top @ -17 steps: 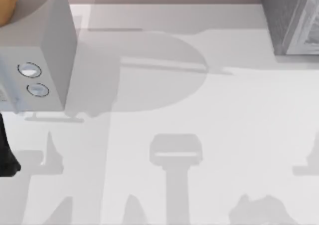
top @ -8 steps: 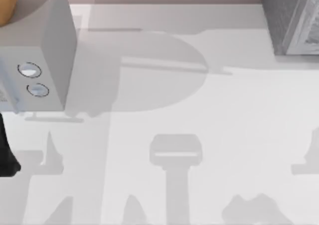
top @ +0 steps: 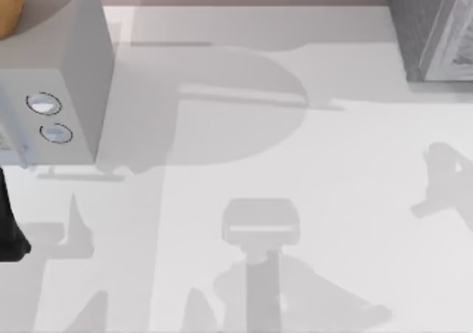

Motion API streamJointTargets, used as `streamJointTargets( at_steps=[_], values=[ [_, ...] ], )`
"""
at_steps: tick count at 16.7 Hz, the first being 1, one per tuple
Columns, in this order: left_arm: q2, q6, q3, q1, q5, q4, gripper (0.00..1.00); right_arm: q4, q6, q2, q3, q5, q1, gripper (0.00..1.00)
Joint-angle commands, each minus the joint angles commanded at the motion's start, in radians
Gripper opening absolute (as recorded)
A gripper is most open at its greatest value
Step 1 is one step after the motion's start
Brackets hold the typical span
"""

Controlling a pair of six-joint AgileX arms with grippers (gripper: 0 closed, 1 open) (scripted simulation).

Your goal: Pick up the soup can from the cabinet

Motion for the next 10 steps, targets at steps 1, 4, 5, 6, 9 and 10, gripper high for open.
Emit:
streamJointTargets(
  at_steps=[1, 4, 5, 6, 9, 10],
  values=[
    [0.0, 0.0, 0.0, 0.0, 0.0, 0.0, 1.0, 0.076, 0.001, 0.115, 0.037, -0.058, -0.017, 0.0],
    [0.0, 0.0, 0.0, 0.0, 0.0, 0.0, 1.0, 0.305, 0.005, 0.492, 0.146, -0.232, -0.076, 0.0],
    [0.0, 0.0, 0.0, 0.0, 0.0, 0.0, 1.0, 0.38, 0.006, 0.612, 0.182, -0.29, -0.098, 0.0],
    [0.0, 0.0, 0.0, 0.0, 0.0, 0.0, 1.0, 0.451, 0.007, 0.723, 0.216, -0.346, -0.122, 0.0],
    [0.0, 0.0, 0.0, 0.0, 0.0, 0.0, 1.0, 0.648, 0.011, 1.007, 0.308, -0.502, -0.194, 0.0],
    [0.0, 0.0, 0.0, 0.0, 0.0, 0.0, 1.0, 0.708, 0.012, 1.086, 0.334, -0.548, -0.218, 0.0]
  ],
)
